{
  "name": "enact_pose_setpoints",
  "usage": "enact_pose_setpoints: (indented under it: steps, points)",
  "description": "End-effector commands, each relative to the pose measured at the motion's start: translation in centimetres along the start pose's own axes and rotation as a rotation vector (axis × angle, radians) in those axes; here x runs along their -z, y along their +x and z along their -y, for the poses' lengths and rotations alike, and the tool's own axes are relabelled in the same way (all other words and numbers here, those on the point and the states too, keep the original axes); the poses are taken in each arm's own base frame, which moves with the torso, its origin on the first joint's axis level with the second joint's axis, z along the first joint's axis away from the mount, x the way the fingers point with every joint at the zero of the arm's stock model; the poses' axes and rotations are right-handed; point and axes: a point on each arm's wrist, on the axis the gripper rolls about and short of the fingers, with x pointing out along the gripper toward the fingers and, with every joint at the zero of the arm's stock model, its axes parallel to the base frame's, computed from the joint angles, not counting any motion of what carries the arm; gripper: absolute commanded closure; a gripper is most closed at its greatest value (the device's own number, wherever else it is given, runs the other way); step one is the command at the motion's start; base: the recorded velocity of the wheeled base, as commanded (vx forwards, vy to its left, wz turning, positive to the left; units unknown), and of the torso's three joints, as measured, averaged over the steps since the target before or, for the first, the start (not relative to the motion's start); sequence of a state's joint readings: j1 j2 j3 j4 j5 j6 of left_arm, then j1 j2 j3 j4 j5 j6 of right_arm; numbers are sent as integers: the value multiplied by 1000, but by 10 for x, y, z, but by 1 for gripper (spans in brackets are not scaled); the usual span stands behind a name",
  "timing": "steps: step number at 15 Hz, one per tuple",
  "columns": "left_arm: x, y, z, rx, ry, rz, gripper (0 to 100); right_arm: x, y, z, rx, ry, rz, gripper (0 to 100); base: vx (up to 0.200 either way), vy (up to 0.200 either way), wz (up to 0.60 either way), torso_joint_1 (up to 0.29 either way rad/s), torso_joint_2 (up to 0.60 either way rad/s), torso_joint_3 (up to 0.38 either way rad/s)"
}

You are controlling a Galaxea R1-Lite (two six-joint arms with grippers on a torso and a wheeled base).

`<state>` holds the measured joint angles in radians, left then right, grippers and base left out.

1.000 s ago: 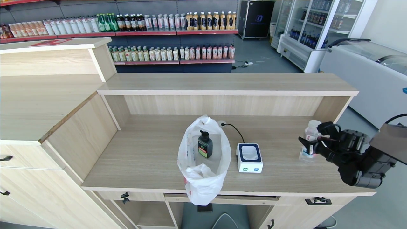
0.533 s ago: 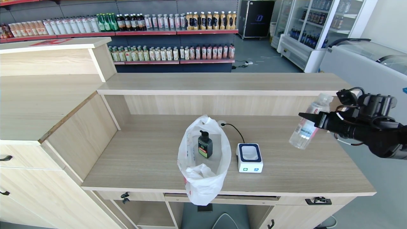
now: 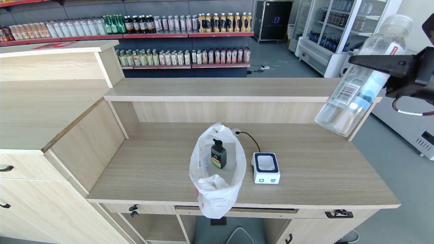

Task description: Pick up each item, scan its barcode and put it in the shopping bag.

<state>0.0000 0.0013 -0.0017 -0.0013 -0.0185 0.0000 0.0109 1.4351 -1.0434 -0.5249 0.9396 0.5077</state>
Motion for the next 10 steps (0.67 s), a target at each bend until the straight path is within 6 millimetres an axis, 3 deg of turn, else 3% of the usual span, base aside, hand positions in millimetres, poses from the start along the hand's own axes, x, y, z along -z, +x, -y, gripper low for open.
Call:
enact_pose_setpoints:
  steps: [1,10]
  points:
    - [0,0,0,0,0,0,0,-5,1,-36,-106,-73,23,100,0,0,0,0,0,0]
    - [0,0,0,0,0,0,0,-10,16,-77,-346,-202,68,100,0,0,0,0,0,0]
